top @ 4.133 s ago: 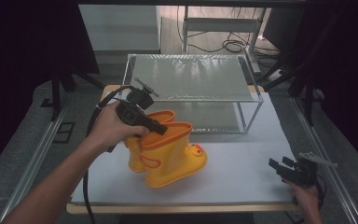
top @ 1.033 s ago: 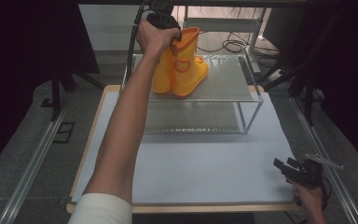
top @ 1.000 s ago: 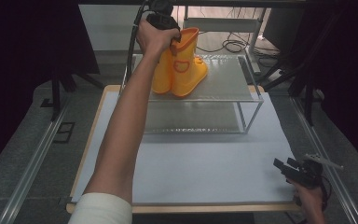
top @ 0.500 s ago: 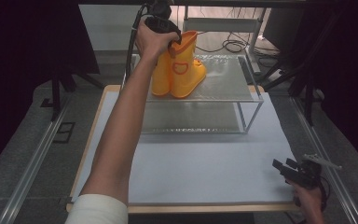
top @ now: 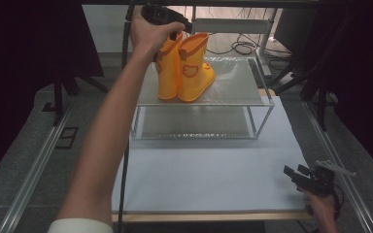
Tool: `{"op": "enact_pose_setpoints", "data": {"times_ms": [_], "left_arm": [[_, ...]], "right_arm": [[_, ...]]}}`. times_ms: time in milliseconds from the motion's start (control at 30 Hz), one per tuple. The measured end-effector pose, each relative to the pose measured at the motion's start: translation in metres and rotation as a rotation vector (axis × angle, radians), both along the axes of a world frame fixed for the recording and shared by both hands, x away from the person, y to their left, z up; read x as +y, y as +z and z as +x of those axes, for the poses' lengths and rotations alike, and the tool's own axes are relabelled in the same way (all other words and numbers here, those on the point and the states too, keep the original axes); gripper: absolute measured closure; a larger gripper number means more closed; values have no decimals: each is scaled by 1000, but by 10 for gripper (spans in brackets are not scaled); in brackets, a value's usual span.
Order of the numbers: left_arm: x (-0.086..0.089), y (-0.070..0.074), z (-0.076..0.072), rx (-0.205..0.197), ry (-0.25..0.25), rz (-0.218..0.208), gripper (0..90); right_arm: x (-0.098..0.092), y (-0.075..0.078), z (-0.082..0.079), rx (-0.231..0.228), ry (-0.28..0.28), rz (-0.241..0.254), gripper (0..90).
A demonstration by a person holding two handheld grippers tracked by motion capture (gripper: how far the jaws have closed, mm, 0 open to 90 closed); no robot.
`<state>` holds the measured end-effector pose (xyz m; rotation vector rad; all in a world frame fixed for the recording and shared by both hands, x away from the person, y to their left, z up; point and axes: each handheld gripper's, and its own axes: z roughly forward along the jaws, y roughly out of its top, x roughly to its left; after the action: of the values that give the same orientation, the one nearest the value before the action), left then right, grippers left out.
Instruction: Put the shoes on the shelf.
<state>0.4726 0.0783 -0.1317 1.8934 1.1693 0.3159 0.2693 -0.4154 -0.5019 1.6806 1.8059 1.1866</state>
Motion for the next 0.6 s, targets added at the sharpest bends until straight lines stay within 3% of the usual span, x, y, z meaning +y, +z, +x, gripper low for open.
{"op": "enact_pose_setpoints", "data": {"times_ms": [167, 300, 433, 600], "left_arm": [[23, 5, -25, -4, -21, 25, 584], [44, -3, -40, 10, -20, 40, 652], [64, -20, -51, 23, -2, 58, 734], [81, -46, -51, 55, 14, 87, 821]], "right_arm": [[3, 2, -1, 1, 2, -1, 316], [6, 2, -1, -3, 10, -9, 316], [8, 2, 0, -1, 15, -11, 316], [11, 1, 1, 4, 21, -16, 317]]}}
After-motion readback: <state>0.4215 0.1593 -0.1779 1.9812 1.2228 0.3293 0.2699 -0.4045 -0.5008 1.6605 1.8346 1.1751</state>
